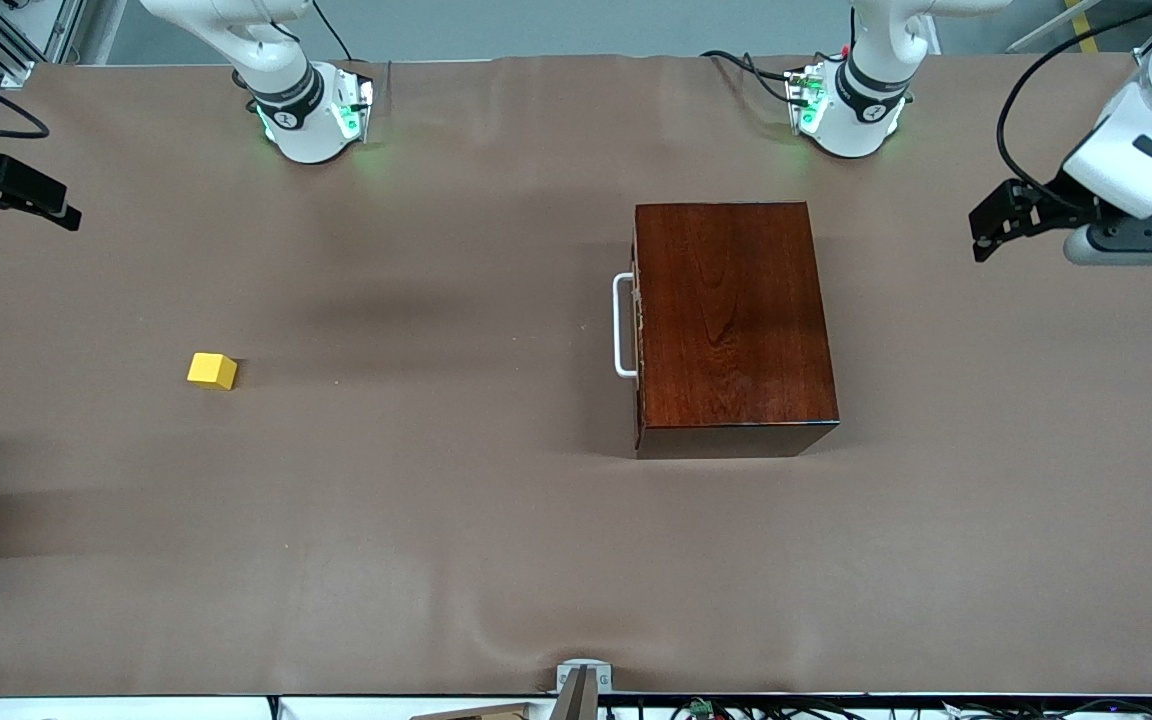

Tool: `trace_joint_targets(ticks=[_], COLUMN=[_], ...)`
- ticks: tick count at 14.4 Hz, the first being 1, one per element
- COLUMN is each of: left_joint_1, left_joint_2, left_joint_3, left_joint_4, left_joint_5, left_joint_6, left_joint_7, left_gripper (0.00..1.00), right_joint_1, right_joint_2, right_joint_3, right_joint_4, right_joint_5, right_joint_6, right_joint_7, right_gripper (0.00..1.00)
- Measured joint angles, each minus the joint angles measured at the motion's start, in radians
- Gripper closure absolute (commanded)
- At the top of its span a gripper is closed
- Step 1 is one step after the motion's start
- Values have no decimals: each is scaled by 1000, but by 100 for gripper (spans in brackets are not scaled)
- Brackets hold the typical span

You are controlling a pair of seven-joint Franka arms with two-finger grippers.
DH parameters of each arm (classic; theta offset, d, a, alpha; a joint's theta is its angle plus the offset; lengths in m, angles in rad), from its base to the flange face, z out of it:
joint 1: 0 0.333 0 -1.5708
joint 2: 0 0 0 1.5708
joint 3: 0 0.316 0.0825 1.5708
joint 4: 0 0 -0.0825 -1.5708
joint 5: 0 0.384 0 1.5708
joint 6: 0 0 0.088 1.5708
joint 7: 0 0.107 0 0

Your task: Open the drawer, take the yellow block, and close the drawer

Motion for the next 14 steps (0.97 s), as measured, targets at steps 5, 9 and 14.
trace_joint_targets(ticks=[5, 9, 14], left_joint_1=[61, 70, 77], left_joint_2=[-68, -78, -85], left_joint_3=[-57, -58, -50], left_joint_4=[-66, -68, -64], left_joint_5=[0, 0, 0], left_joint_6=[0, 0, 0], left_joint_7=[2, 22, 32], left_gripper=[0, 0, 0], right_joint_1=[0, 0, 0], right_joint_2=[0, 0, 0], right_joint_3=[0, 0, 0], right_joint_4=[0, 0, 0], right_joint_5=[0, 0, 0], right_joint_6=[0, 0, 0], right_joint_7=[0, 0, 0], right_gripper=[0, 0, 0])
